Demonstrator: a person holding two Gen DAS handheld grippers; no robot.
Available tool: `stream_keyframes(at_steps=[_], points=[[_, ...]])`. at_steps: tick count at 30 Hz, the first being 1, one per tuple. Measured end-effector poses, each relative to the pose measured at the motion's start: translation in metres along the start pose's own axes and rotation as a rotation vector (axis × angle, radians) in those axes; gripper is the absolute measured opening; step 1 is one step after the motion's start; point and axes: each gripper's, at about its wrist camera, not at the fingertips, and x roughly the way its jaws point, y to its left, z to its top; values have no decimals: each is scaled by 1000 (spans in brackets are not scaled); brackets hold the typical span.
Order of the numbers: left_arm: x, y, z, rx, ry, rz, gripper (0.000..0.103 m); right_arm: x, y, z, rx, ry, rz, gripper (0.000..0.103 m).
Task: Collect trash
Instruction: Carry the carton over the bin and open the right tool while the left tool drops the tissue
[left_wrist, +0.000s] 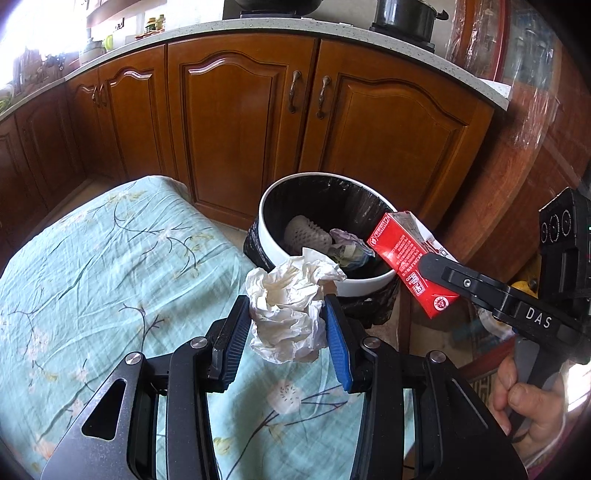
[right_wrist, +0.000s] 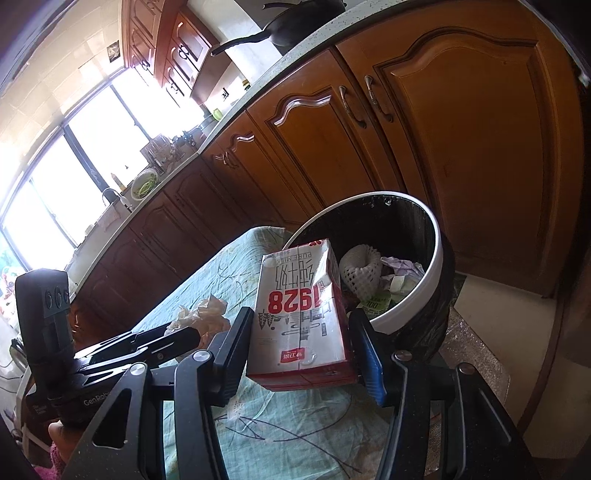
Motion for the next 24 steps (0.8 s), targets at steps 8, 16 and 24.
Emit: stream_keyframes(at_steps=[8, 16, 24], points=[[18, -12, 23, 28, 3, -8, 39, 8, -15, 20, 6, -6, -17, 50], [38, -24, 45, 64, 16, 1, 39, 17, -25, 33, -6, -6, -49, 50], [65, -31, 58, 90, 49, 14, 39, 27, -40, 47, -1, 2, -77, 50]])
